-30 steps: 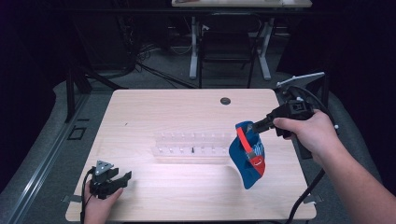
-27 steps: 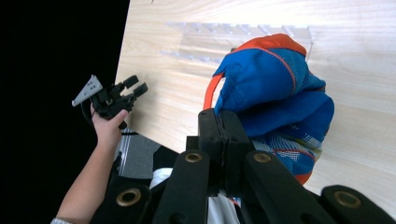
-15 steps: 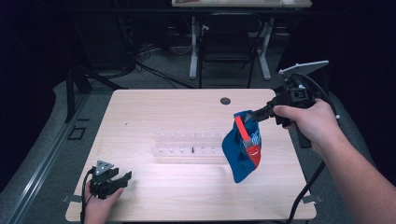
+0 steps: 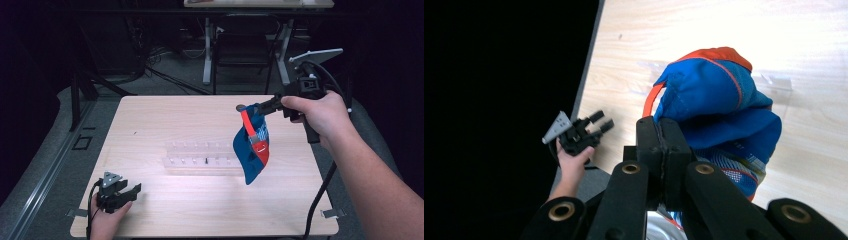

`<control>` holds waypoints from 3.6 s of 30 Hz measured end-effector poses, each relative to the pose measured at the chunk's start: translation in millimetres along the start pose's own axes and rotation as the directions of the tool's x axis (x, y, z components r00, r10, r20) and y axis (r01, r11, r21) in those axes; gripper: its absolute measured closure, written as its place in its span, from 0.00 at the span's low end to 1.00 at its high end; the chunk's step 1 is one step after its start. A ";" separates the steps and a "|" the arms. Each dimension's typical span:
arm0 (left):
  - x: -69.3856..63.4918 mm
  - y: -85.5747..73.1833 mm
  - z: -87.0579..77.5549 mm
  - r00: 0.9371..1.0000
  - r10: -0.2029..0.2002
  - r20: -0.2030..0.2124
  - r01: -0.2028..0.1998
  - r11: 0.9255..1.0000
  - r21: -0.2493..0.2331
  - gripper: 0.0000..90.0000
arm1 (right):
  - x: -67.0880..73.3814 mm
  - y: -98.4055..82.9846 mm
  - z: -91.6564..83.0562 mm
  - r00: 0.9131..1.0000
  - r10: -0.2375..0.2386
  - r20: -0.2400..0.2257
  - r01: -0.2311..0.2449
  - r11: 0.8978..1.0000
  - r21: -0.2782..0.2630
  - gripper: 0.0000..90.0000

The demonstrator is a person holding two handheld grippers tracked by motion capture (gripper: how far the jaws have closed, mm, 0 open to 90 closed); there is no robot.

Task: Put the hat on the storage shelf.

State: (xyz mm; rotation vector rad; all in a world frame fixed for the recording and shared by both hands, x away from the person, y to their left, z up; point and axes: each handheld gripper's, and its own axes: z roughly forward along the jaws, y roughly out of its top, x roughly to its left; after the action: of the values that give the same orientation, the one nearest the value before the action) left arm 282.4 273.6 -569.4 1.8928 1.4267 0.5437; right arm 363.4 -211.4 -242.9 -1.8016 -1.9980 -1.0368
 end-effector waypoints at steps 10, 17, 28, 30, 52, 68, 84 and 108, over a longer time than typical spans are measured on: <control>-0.5 0.2 0.2 1.000 0.001 0.004 -0.001 1.000 0.000 0.47 | 13.0 15.9 16.2 0.999 -0.003 -0.054 0.003 1.000 -0.011 1.00; -1.8 0.6 0.0 1.000 0.006 0.010 -0.006 1.000 0.000 0.48 | 22.6 25.2 31.2 0.996 0.003 -0.094 -0.005 1.000 -0.022 1.00; -17.8 11.5 -7.9 0.998 0.043 0.052 -0.040 0.998 -0.053 0.50 | 38.4 36.8 63.2 0.988 0.008 -0.153 -0.012 1.000 -0.025 1.00; -22.3 16.7 -11.6 0.996 0.059 0.061 -0.056 0.996 -0.063 0.51 | 39.9 37.5 68.0 0.988 0.006 -0.156 -0.010 1.000 -0.025 1.00; -65.4 50.5 -9.3 0.973 0.188 0.136 -0.174 0.978 -0.113 0.59 | 41.7 44.1 89.8 0.987 0.021 -0.161 -0.034 0.996 -0.077 1.00; -119.9 78.6 -1.4 0.944 0.257 0.205 -0.228 0.961 -0.153 0.63 | 46.1 41.5 91.7 0.986 0.003 -0.169 -0.015 0.998 -0.066 1.00; -163.3 98.5 1.8 0.909 0.334 0.249 -0.293 0.937 -0.188 0.73 | 48.3 41.1 93.1 0.985 -0.004 -0.170 -0.008 0.997 -0.071 1.00; -189.5 105.5 13.3 0.882 0.409 0.235 -0.377 0.910 -0.171 0.95 | 48.4 40.6 93.4 0.985 -0.007 -0.173 -0.005 0.998 -0.069 1.00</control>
State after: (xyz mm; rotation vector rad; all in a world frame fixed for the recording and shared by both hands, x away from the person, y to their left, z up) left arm 302.7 74.0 -486.0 2.0770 0.8184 0.5260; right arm 416.8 -114.8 -266.1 -1.6799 -1.8812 -1.2315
